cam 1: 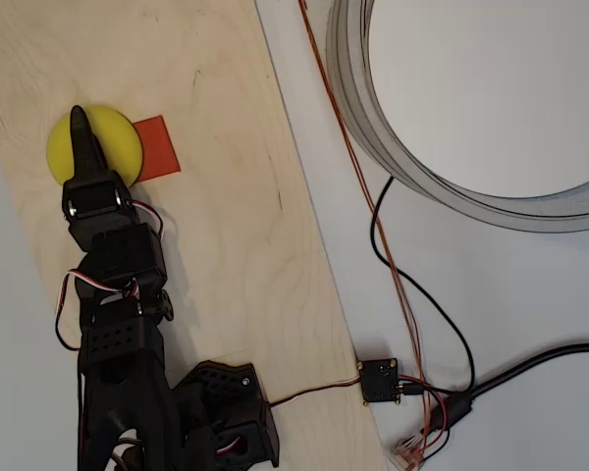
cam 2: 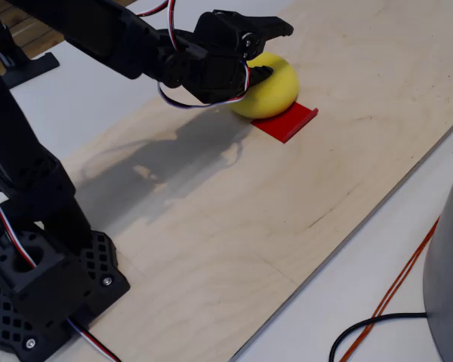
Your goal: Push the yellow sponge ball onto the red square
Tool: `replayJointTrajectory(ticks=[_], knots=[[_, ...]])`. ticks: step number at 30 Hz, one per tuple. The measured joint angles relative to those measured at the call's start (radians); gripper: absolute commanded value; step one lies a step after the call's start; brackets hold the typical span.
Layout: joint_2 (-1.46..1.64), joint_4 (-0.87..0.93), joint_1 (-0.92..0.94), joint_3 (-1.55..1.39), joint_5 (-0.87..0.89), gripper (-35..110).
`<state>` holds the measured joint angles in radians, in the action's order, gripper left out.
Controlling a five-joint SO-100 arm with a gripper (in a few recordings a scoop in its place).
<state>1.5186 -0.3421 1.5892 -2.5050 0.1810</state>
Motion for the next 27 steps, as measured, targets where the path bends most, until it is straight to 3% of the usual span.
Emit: replayJointTrajectory(ticks=[27], knots=[[0.063,-0.069,0.074,-0.072,-0.14,22]])
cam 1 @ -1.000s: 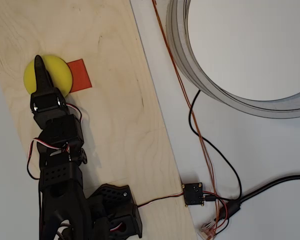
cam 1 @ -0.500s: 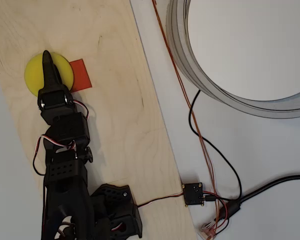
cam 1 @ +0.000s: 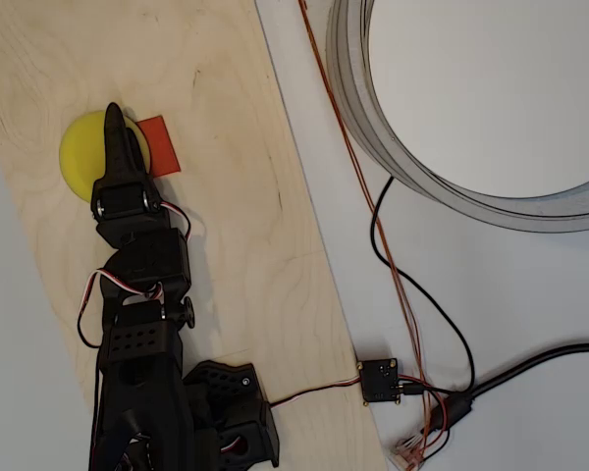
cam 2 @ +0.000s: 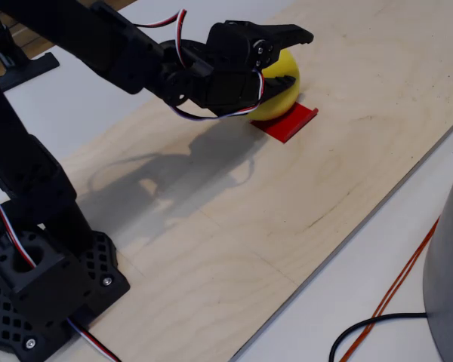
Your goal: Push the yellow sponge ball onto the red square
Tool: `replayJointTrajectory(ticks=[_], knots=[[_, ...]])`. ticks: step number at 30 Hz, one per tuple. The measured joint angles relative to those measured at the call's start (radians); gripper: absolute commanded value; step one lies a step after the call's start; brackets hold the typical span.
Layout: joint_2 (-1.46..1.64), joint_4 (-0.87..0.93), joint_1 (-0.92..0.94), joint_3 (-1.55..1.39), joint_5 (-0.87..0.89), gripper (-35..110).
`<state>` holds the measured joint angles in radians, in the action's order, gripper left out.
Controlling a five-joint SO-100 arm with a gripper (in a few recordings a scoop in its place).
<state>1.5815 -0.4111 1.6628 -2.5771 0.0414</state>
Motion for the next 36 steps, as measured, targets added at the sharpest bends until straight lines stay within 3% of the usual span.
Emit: replayJointTrajectory(ticks=[12,21,36], knots=[[0.15,0.052,-0.018,-0.061,-0.014,22],[0.282,0.176,-0.112,-0.075,0.158,23],[0.204,0.178,-0.282,-0.026,0.414,24]])
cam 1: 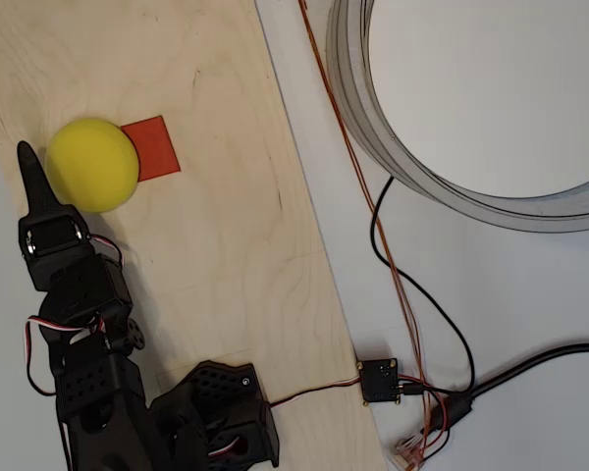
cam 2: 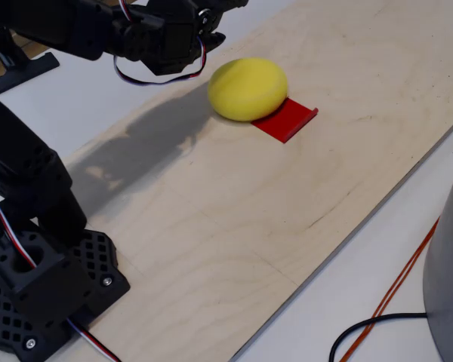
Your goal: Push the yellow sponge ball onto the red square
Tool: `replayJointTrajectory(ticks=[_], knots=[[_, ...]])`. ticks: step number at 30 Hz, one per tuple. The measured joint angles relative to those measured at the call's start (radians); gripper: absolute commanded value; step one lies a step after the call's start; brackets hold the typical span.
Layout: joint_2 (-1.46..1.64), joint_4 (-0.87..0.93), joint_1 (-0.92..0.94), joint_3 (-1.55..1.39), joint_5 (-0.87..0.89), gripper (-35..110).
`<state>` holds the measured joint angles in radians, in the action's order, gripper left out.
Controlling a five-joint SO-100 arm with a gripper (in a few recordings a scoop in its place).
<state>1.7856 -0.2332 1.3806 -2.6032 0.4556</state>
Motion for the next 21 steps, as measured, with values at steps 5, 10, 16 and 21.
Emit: replayJointTrajectory(ticks=[5,10,16,21], knots=[[-0.087,-0.037,-0.018,0.031,0.028,24],[-0.209,-0.101,-0.012,0.084,0.028,24],[-0.33,-0.161,-0.014,0.124,0.028,24],[-0.374,-0.186,-0.017,0.147,0.029,24]])
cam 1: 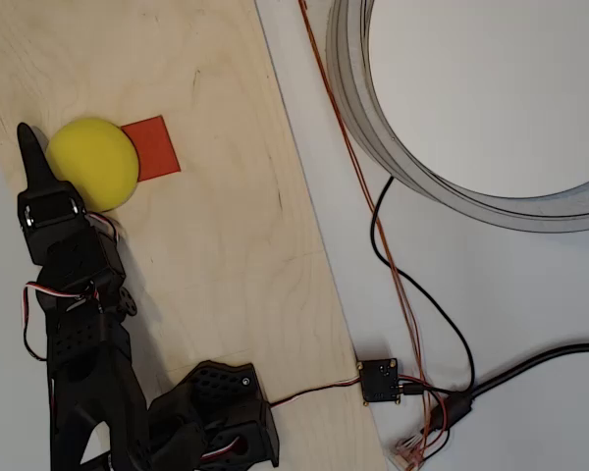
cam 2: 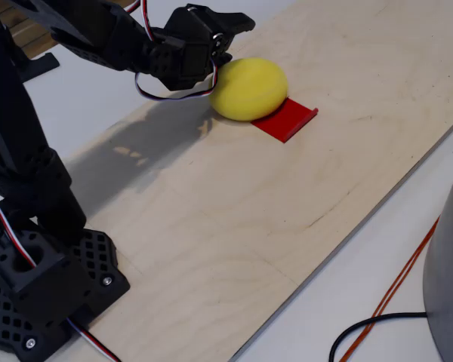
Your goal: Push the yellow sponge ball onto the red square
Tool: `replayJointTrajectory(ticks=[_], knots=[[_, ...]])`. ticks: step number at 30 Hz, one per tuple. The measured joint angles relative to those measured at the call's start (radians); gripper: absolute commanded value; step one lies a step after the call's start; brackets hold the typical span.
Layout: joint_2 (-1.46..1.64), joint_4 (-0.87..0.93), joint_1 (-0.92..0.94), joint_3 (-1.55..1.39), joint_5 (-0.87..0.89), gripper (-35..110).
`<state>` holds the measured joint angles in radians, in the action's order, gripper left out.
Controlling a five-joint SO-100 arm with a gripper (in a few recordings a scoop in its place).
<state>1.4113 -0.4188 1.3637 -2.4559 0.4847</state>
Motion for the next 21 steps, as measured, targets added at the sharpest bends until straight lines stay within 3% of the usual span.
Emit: replayJointTrajectory(ticks=[21], knots=[[-0.034,-0.066,0.077,0.003,-0.109,23]])
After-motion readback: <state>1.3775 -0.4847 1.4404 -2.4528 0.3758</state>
